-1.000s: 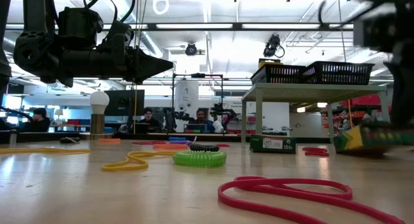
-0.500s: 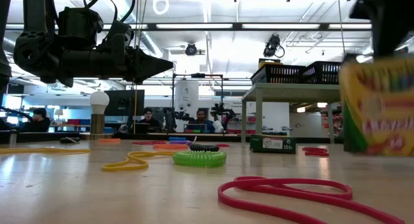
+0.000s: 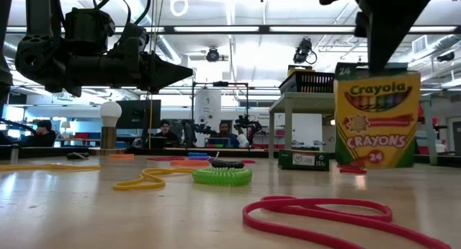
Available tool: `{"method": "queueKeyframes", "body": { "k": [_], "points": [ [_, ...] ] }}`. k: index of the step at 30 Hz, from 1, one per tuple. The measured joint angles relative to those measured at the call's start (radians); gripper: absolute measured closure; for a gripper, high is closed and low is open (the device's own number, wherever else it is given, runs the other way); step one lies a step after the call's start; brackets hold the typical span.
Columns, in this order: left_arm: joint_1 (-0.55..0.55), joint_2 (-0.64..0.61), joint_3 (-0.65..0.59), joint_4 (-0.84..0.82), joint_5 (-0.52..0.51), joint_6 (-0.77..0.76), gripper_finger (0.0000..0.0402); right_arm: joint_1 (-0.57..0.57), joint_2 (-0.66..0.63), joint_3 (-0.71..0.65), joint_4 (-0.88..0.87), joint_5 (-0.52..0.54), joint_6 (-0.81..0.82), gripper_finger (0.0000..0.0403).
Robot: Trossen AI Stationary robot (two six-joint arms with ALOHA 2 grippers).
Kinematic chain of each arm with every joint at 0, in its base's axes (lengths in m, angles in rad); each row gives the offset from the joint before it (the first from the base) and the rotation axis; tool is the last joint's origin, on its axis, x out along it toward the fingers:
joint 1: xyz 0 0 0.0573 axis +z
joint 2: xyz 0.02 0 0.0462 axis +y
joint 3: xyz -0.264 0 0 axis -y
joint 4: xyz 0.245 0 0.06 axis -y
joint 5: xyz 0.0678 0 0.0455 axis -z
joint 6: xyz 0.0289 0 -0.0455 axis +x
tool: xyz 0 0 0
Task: Pick & Place Office Desk Supplies
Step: Put the right yellow crayon box into the left black bin on the shelf
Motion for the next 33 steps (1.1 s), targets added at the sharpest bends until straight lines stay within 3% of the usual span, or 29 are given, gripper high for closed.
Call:
{"method": "queueKeyframes", "body": {
  "k": [8,23,33],
  "points": [
    [0.0,0.0,0.0,0.0,0.0,0.0,0.0391,-0.047,0.007,0.0,0.084,-0.067,-0.015,0.04],
    [0.0,0.0,0.0,-0.006,0.0,0.0,0.0391,-0.119,0.026,0.0,0.06,-0.102,-0.05,0.0398],
    [0.0,0.0,0.0,-0.006,0.0,0.0,0.0391,-0.135,0.026,0.0,0.031,-0.101,-0.042,0.0338]
  ]
}}
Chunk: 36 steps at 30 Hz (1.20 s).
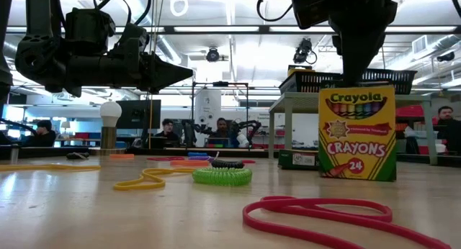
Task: Pick & Place Office Desk Supplies
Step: Put the right yellow crayon box into the left black bin on the shelf
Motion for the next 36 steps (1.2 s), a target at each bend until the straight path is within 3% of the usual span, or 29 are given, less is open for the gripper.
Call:
{"method": "queueKeyframes", "body": {
  "k": [9,24,30,33,36],
  "points": [
    [0.0,0.0,0.0,0.0,0.0,0.0,0.0391,0.0,0.0,0.0,0.0,0.002,0.027,0.0281],
    [0.0,0.0,0.0,0.0,0.0,0.0,0.0391,0.0,-0.061,0.0,-0.02,0.029,0.152,0.0126],
    [0.0,0.0,0.0,0.0,0.0,0.0,0.0391,0.019,-0.083,-0.001,0.049,0.089,0.167,0.011],
    [0.0,0.0,0.0,0.0,0.0,0.0,0.0391,0.021,-0.081,-0.049,0.152,0.081,0.177,0.011],
    [0.0,0.0,0.0,0.0,0.0,0.0,0.0391,0.019,-0.079,-0.087,0.132,0.077,0.188,0.011]
  ]
}}
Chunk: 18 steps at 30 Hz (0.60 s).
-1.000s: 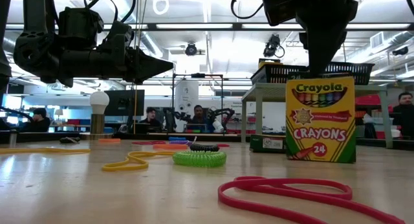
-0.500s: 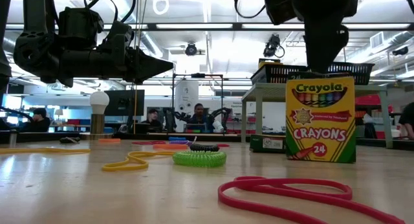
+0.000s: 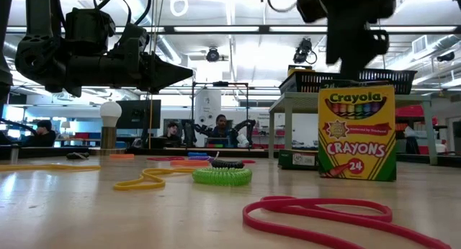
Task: Pick & Place Office Desk Supplies
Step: Put the right yellow crayon box into the left black bin on the shelf
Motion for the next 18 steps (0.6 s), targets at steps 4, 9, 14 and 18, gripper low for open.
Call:
{"method": "queueKeyframes", "body": {
  "k": [4,9,14,18],
  "points": [
    [-0.001,0.0,0.0,0.0,0.0,0.0,0.0391,-0.002,0.0,-0.025,0.004,-0.029,-0.025,0.011],
    [-0.001,0.0,0.0,0.0,0.0,0.0,0.0391,0.007,0.013,-0.043,0.024,-0.059,-0.031,0.0115],
    [-0.001,0.0,0.001,0.0,0.0,0.0,0.0391,0.007,0.035,-0.048,0.008,-0.06,-0.038,0.015],
    [-0.001,0.0,0.001,-0.002,0.0,0.003,0.0391,0.007,0.054,-0.048,0.012,-0.085,-0.07,0.0198]
  ]
}}
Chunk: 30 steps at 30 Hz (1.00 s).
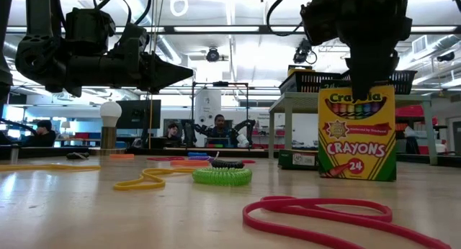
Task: Pick & Place Office Desk Supplies
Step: Put the right yellow crayon box into the left black bin on the shelf
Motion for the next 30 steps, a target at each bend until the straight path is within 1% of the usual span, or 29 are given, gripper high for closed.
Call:
{"method": "queueKeyframes", "body": {
  "k": [6,10,13,15,18,22,25,30],
  "points": [
    [0.0,0.0,0.0,-0.004,0.0,0.0,0.0391,-0.008,0.003,0.0,0.006,-0.003,-0.011,0.0257],
    [0.0,0.0,0.0,-0.005,0.0,0.0,0.0391,-0.015,-0.016,0.0,0.003,-0.008,-0.039,0.0292],
    [0.0,0.0,0.0,-0.005,0.0,0.0,0.0391,-0.026,-0.054,0.001,-0.003,-0.016,-0.077,0.0312],
    [0.0,0.0,0.0,-0.005,0.0,0.0,0.0391,-0.043,-0.085,0.022,-0.03,-0.017,-0.113,0.0318],
    [0.0,0.0,0.0,-0.005,0.0,0.0,0.0391,-0.086,-0.128,0.111,-0.116,0.004,-0.214,0.032],
    [0.0,0.0,0.001,-0.005,0.0,0.0,0.0391,-0.187,-0.151,0.312,-0.291,0.06,-0.416,0.0314],
    [0.0,0.0,0.011,-0.005,0.0,-0.003,0.0391,-0.29,-0.151,0.479,-0.377,0.104,-0.604,0.0313],
    [0.0,0.0,0.016,-0.009,0.0,-0.003,0.0391,-0.49,-0.151,0.688,-0.436,0.115,-0.958,0.0313]
  ]
}}
